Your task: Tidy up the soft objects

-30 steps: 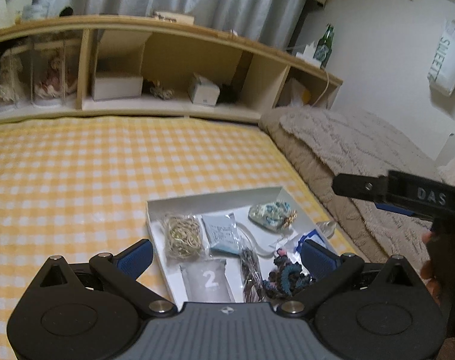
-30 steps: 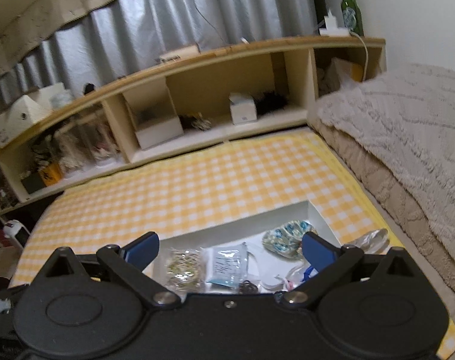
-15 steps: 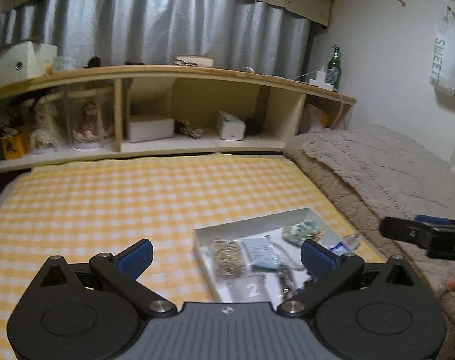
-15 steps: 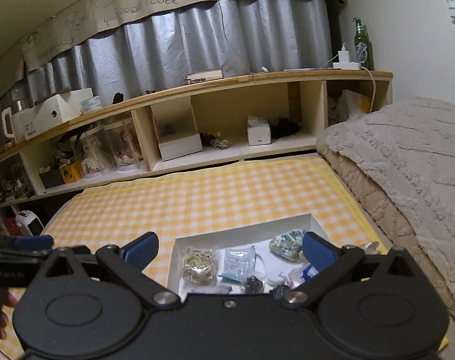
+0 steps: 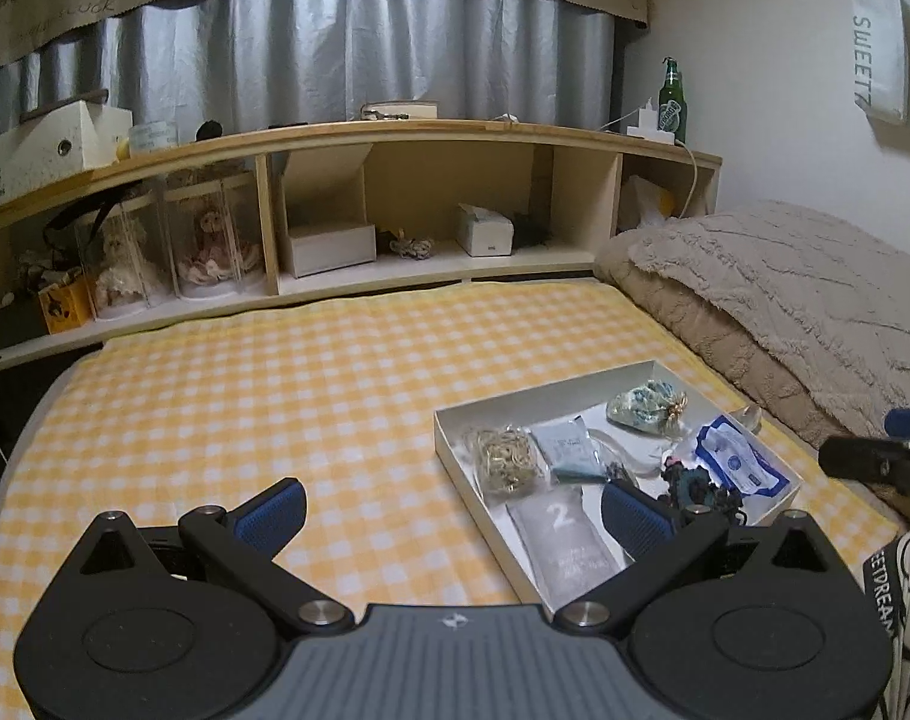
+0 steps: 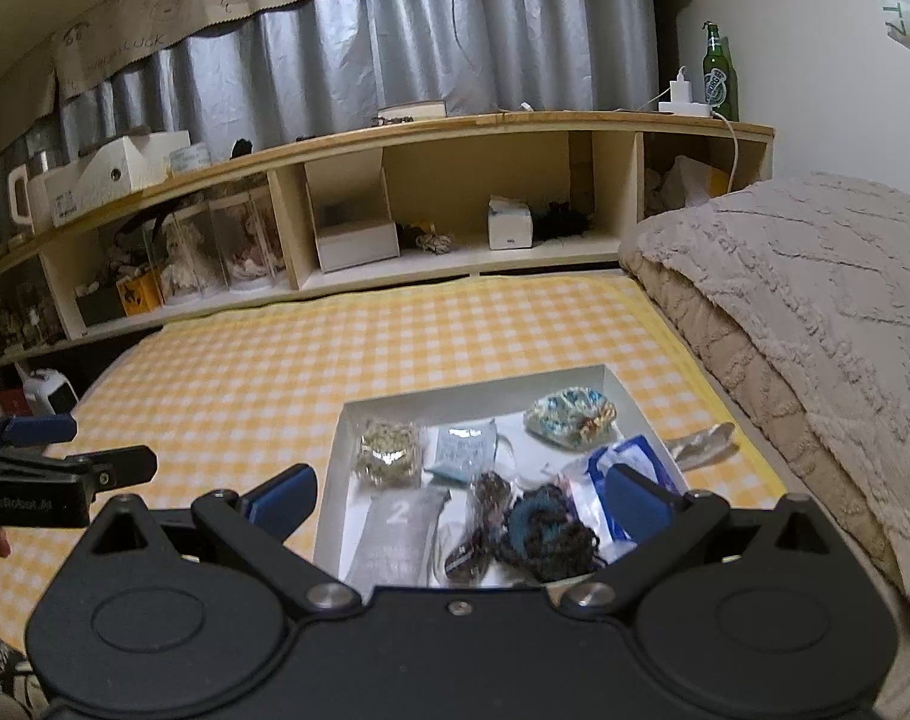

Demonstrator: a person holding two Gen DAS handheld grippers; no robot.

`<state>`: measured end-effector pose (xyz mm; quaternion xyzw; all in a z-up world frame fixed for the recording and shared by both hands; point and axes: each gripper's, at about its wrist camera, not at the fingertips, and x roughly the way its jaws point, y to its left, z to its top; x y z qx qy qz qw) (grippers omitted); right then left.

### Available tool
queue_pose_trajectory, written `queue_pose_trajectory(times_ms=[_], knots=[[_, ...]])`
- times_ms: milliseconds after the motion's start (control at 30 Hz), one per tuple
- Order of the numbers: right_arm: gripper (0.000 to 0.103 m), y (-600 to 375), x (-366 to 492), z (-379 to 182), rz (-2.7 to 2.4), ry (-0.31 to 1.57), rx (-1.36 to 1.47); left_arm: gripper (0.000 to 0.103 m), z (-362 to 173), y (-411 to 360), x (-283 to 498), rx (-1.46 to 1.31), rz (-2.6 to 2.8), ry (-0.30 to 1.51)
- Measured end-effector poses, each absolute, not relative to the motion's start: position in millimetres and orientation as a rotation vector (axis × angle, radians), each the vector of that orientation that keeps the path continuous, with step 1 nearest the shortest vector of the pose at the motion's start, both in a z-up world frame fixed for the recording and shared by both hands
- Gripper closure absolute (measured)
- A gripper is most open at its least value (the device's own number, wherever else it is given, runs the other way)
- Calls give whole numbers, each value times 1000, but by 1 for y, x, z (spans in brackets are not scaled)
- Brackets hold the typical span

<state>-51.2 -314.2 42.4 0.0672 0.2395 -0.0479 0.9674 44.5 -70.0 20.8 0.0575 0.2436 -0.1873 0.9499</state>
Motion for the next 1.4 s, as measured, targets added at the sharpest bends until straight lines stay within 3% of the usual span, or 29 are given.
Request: queue_pose_trajectory(times_ms=[1400], knots=[[0, -296, -68, 20, -186, 477, 63, 0, 1, -62, 27, 108, -393, 495]])
